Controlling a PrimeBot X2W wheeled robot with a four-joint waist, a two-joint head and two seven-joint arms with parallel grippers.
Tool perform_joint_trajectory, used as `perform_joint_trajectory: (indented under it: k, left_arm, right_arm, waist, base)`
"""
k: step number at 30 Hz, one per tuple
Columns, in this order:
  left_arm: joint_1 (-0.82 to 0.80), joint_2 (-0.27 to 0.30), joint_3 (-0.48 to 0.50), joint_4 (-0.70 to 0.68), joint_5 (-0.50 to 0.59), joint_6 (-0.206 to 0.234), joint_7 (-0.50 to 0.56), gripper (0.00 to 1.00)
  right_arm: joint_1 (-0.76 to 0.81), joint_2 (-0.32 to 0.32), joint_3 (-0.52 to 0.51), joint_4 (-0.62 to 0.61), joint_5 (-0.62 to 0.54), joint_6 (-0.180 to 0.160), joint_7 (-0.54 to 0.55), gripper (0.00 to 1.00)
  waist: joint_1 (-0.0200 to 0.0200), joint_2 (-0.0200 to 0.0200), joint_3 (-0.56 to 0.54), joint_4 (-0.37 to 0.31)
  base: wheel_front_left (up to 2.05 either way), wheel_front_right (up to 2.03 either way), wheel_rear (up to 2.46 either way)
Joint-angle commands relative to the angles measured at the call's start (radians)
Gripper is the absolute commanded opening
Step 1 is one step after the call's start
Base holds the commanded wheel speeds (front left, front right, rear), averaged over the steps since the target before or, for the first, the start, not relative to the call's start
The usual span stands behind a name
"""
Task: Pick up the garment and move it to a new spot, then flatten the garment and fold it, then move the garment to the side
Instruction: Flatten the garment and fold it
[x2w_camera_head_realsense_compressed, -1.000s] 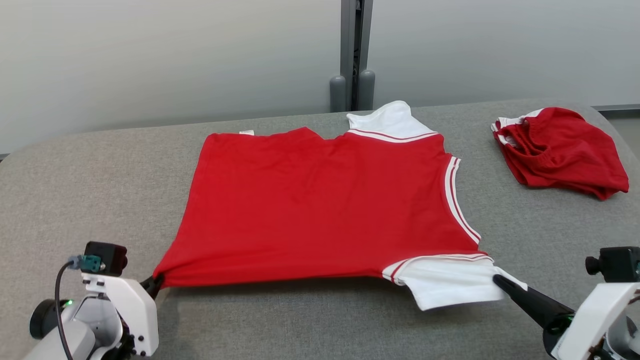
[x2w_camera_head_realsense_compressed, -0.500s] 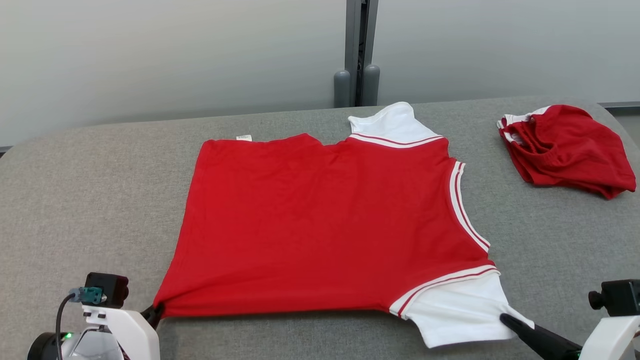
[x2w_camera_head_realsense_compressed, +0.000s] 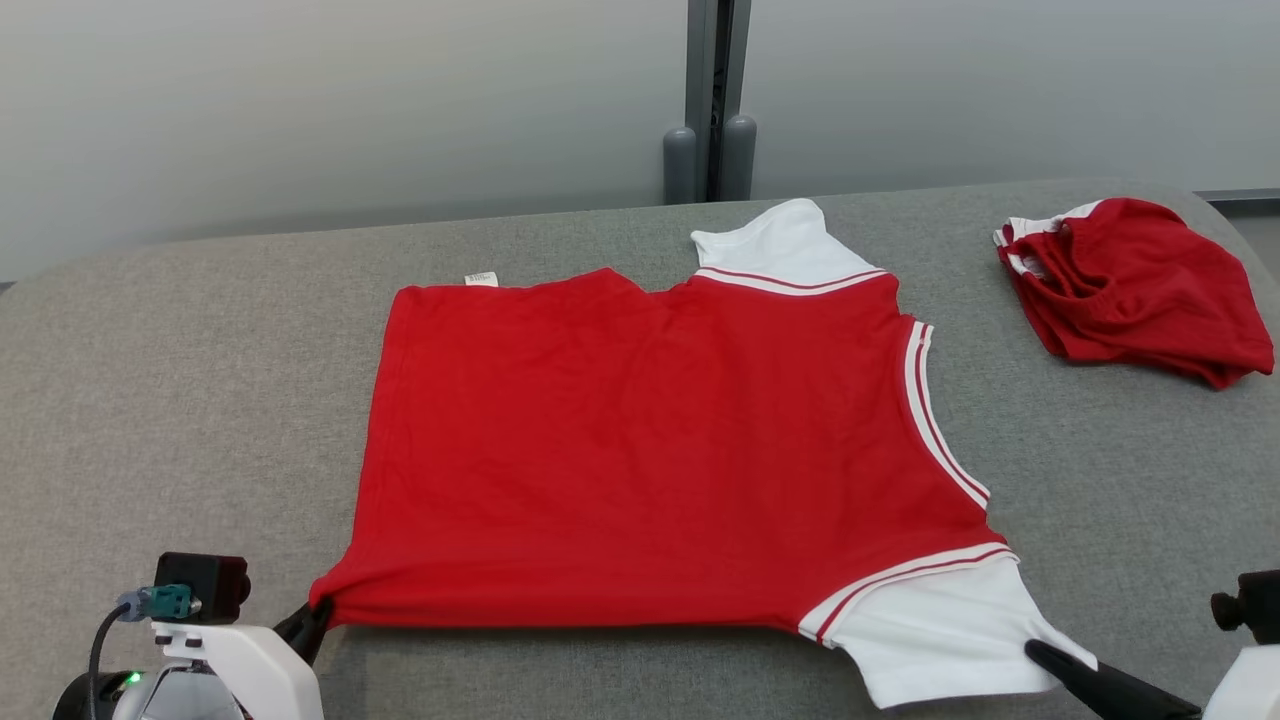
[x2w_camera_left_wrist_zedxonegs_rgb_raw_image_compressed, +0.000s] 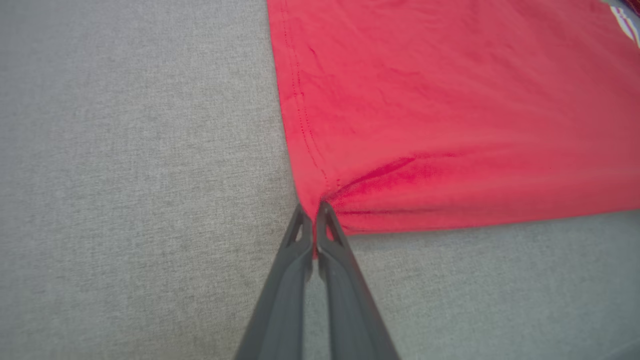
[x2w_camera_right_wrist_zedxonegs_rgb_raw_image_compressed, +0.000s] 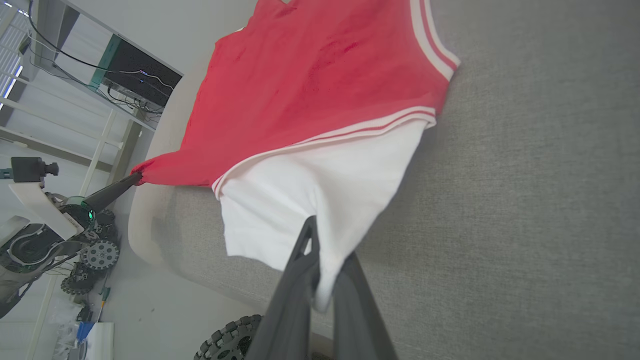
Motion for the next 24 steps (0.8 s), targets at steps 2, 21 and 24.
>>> perform_joint_trajectory:
  k: [2,21,24]
  left_arm:
    - [-0.031,0.013,0.012,-0.033,-0.008,0.008,0.012,0.00]
    - [-0.294,-0.034,0.023,0.056,0.016,-0.048,0.074,0.00]
    - [-0.338,-0.060,0.010,0.099,0.018,-0.071,0.080,0.00]
  right_arm:
    - [-0.029,-0.024,-0.010,-0.010,0.000,0.000,-0.009,0.00]
    - [-0.306,0.060,-0.068,0.128,-0.029,0.000,0.078,0.00]
    - [-0.346,0.089,-0.065,0.167,-0.042,0.000,0.100,0.00]
  waist:
    - [0.0000,0.0000,0.013,0.002]
    - [0.0000,0.0000,0.165,0.004]
    - [0.0000,0.0000,0.188,0.011]
  base:
    - [0.00,0.00,0.00]
    - [0.00,0.00,0.00]
    - [0.00,0.00,0.00]
